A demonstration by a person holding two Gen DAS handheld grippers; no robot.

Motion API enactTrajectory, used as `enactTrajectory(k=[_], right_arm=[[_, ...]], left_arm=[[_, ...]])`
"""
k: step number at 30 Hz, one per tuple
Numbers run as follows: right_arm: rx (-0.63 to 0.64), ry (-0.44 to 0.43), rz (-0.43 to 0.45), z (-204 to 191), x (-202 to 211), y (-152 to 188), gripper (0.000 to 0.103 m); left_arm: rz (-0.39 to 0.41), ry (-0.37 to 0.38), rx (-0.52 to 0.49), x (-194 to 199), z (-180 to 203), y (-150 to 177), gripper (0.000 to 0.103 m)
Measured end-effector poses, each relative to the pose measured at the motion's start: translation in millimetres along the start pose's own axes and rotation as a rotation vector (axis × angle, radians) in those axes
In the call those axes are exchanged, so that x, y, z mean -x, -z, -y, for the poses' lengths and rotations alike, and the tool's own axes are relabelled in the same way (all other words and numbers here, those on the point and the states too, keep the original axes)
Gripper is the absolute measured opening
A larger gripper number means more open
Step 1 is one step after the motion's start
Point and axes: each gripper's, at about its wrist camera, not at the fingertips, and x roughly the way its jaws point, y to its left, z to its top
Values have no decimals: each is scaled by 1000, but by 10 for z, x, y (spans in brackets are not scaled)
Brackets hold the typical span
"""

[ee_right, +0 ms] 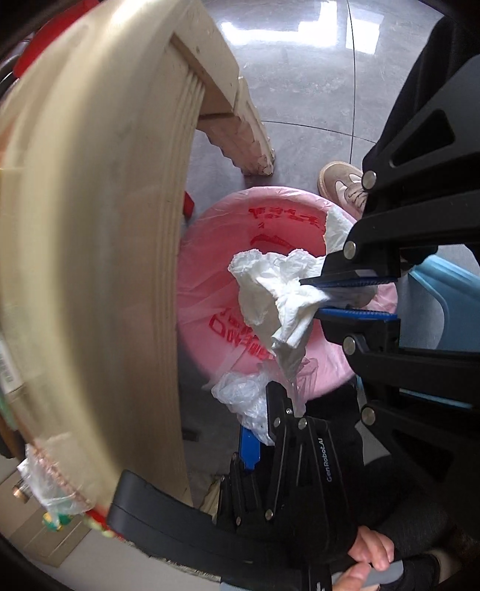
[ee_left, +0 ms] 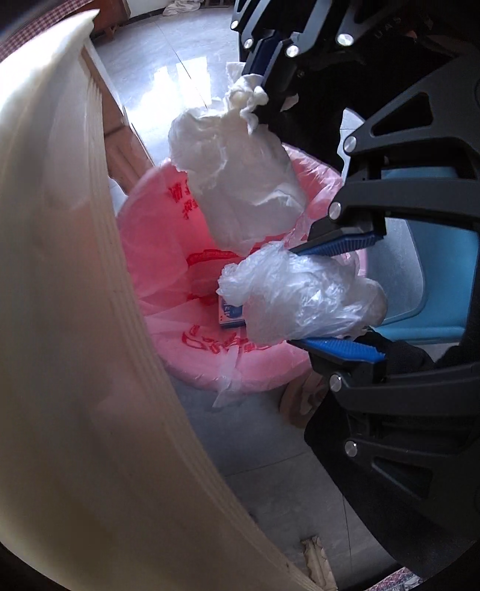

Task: Collect trash
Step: 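Carry the plastic bag and tissue with both tools over the pink bin, then open the left tool to drop the bag while the right tool drops the tissue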

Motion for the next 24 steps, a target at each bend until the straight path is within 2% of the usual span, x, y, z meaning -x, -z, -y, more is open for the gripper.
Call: enactTrajectory(k=[2,6,10,24], right_arm=[[5,1,-15,13,-87,2,10],[10,5,-43,42,-245,-26,10],[-4,-6,-55,77,-327,-44,10],[-8,-22,-100,126,-520,-51,11]], left_arm=[[25,-48,-36,-26,52,-14,40],[40,-24,-25,-37,35,-3,40],[6,59,36,-93,-17,91,40],[-98,41,64,-545,-113,61,40]])
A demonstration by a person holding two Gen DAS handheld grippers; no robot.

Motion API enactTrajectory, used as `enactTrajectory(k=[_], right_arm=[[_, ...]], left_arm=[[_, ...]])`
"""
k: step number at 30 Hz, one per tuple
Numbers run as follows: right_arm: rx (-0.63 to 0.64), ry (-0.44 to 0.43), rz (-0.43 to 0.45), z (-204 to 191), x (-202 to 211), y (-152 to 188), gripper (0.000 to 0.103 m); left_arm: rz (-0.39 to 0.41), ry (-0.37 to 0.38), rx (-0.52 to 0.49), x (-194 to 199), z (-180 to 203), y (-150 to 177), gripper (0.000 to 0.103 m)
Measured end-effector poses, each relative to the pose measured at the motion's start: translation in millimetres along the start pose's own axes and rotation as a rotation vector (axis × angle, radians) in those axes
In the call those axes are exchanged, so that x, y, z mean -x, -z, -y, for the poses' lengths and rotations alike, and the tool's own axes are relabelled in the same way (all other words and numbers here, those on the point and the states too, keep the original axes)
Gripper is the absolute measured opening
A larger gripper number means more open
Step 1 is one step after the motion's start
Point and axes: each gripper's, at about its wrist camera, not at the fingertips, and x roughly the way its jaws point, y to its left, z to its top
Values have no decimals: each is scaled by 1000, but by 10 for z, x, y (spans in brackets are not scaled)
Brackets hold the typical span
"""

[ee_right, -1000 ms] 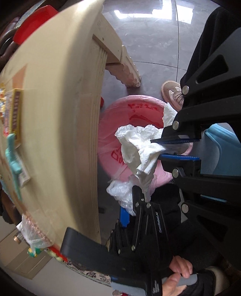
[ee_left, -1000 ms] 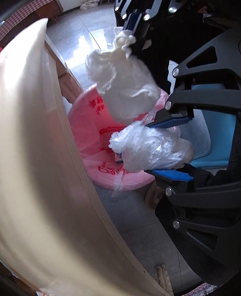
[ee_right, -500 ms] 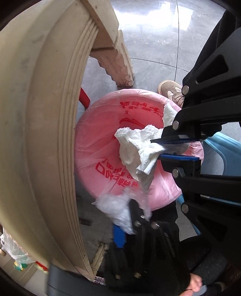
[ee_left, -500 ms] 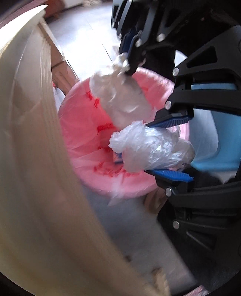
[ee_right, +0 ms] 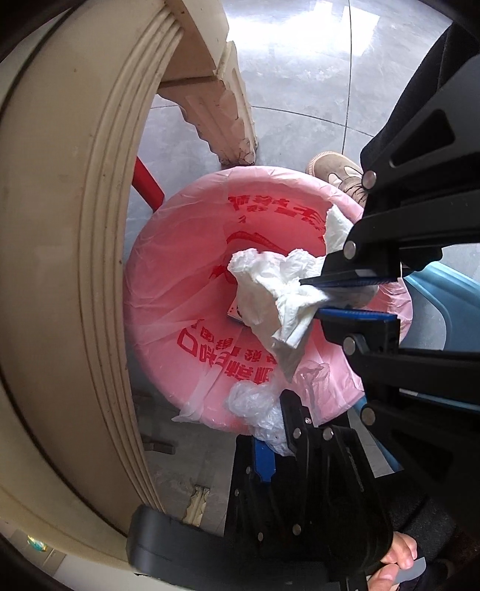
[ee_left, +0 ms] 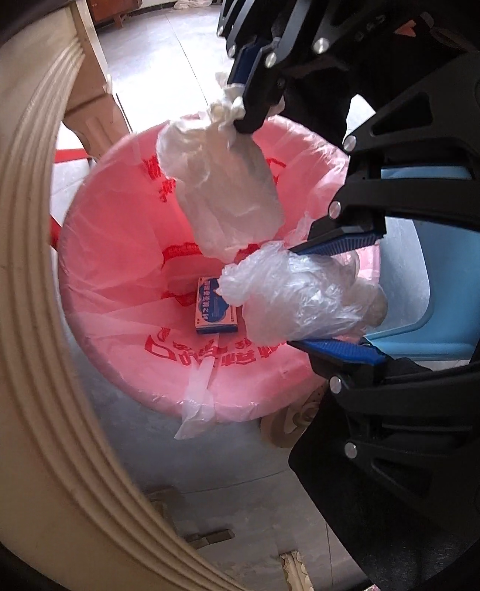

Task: Collect trash
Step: 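Open the left tool to drop the bag while the right tool drops the tissue, then raise both open tools from the bin back over the table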

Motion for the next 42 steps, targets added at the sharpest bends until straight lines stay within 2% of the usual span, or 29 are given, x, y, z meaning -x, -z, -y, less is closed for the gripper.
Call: enactTrajectory(k=[5,7,9,11,14,17,25,28,32,38,41,42], right_arm=[[20,-3,7,-39,9,-10,15],[27,0,7,-54,8,-14,27],[27,7,17,-59,22,-13,55],[29,18,31,-56,49,-14,58],[16,8,41,-17,81,-19,59],[5,9,42,20,96,-24,59],[-19,-3,56,50,216,3,60],[-17,-19,61,23,330,43,63],[10,-48,91,-75,610,82,63],[82,-100,169,-173,1329,82,64],[124,-100,232,-177,1840,-16,79],[137,-97,258,-175,2019,-63,79]], left_arm=[[-14,-14,-9,-93,-4,-32,43],[-19,-25,-14,-96,12,-38,54],[-13,-30,-23,-71,30,-44,65],[-7,-60,-34,-47,43,-47,70],[-6,-48,-34,-12,42,-40,72],[4,-85,-47,21,55,-23,72],[27,-113,-72,212,99,59,73],[52,-124,-101,370,148,123,73],[102,-128,-157,758,233,287,73],[194,-106,-212,1562,212,519,73],[234,-98,-201,2015,113,496,78],[244,-89,-192,2161,72,469,78]])
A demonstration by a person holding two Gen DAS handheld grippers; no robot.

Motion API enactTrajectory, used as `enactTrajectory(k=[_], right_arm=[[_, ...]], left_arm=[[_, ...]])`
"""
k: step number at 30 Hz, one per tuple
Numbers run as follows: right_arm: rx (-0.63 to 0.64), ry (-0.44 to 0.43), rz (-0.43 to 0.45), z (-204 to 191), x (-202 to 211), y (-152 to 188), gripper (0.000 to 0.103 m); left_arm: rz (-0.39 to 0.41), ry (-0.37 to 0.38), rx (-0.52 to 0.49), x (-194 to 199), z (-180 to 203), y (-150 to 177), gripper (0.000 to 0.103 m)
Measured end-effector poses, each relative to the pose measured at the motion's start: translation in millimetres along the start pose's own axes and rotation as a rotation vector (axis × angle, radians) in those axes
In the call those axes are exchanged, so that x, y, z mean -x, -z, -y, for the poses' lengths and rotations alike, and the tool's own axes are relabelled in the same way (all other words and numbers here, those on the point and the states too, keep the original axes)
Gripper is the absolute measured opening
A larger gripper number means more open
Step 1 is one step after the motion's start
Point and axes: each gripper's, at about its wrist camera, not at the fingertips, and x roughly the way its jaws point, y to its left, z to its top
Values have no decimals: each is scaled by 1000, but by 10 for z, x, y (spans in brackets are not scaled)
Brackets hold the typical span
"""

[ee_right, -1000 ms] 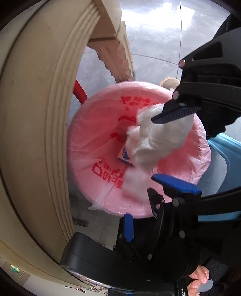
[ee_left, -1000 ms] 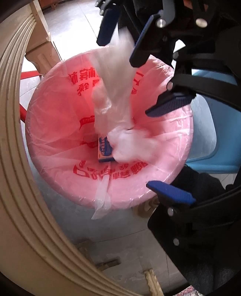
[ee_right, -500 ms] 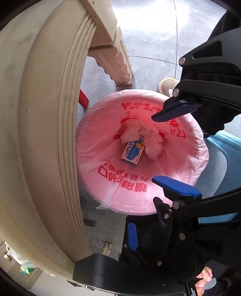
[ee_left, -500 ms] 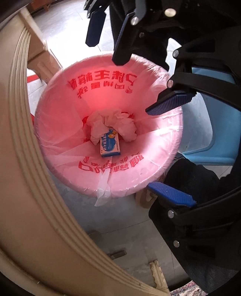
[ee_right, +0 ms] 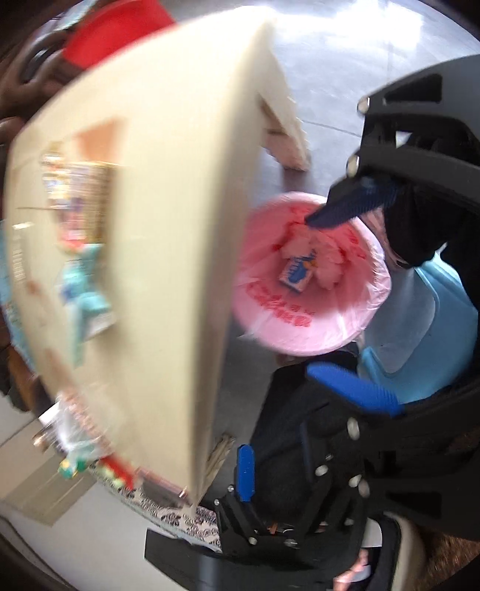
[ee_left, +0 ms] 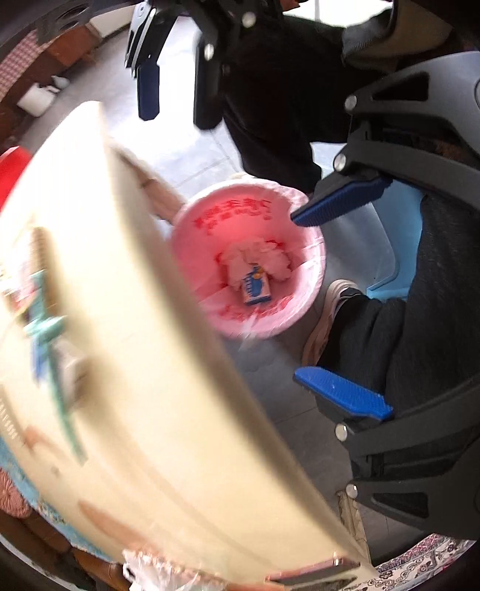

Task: Collect trash
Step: 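Raise both open tools from the bin back over the table, then reach the left tool to the teal sword toy while the right tool approaches the yellow candy bar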

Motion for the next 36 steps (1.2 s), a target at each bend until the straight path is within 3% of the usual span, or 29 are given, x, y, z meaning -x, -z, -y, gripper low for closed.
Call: enactTrajectory(k=[5,8,12,16,21,36], right_arm=[[29,14,110,53,718,-492,80],[-29,12,161,165,1022,-772,85],[-100,34,194,309,1222,-1148,85],[-127,66,176,403,1231,-1500,85],[-137,88,147,479,1162,-1824,85],[-319,57,41,910,539,-2351,85]], left_arm=[[46,59,116,715,-367,-357,79],[70,56,192,1094,-521,-598,79],[82,68,282,1371,-659,-853,81],[25,120,410,1346,-799,-1121,81],[5,126,471,1276,-853,-1365,81],[-117,199,677,666,-1186,-1549,81]])
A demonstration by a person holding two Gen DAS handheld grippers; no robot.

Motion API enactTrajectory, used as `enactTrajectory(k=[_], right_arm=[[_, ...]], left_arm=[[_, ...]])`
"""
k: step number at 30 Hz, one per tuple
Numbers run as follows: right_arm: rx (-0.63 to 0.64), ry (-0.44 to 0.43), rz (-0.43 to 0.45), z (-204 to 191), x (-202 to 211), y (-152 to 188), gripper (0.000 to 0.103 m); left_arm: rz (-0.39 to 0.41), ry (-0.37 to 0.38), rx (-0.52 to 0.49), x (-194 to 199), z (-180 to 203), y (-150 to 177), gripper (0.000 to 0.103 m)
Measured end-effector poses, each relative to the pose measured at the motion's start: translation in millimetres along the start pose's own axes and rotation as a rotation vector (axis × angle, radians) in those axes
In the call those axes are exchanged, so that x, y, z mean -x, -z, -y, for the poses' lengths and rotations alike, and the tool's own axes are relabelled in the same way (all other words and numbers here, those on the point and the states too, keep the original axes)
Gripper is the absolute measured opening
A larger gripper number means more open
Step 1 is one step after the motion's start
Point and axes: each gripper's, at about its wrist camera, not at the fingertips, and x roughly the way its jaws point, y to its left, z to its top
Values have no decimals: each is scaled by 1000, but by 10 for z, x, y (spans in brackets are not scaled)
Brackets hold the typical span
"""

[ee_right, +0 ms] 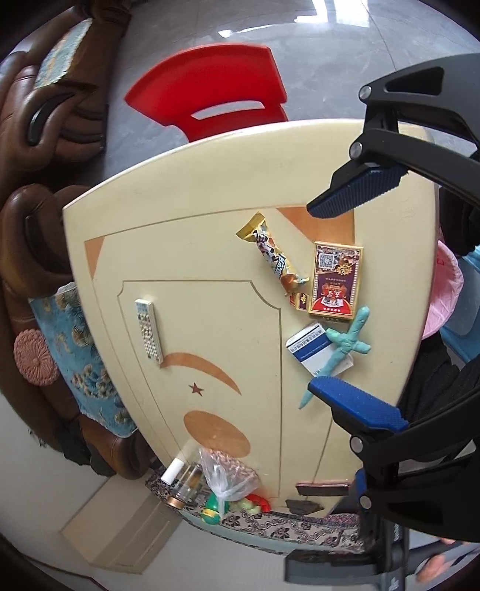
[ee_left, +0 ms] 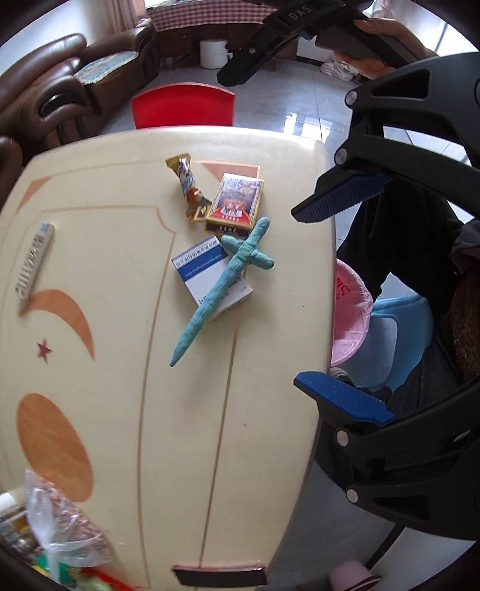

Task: Collect trash
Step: 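Reach the left tool to the teal sword toy while the right tool approaches the yellow candy bar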

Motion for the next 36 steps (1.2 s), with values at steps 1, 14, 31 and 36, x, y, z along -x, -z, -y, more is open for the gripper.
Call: enactTrajectory(k=[1,14,31,36], right_arm=[[-10,2,-8,14,-58,-16,85],[-39,30,-111,78,-753,-73,85],[-94,35,-187,206,-1359,-210,85],[-76,65,-190,211,-1489,-244,85]], left_arm=[[-9,2,15,-63,-21,-25,81],[-34,73,159,-426,-213,-266,81],[-75,97,289,-940,-456,-543,81],[-83,104,334,-1076,-565,-611,81]])
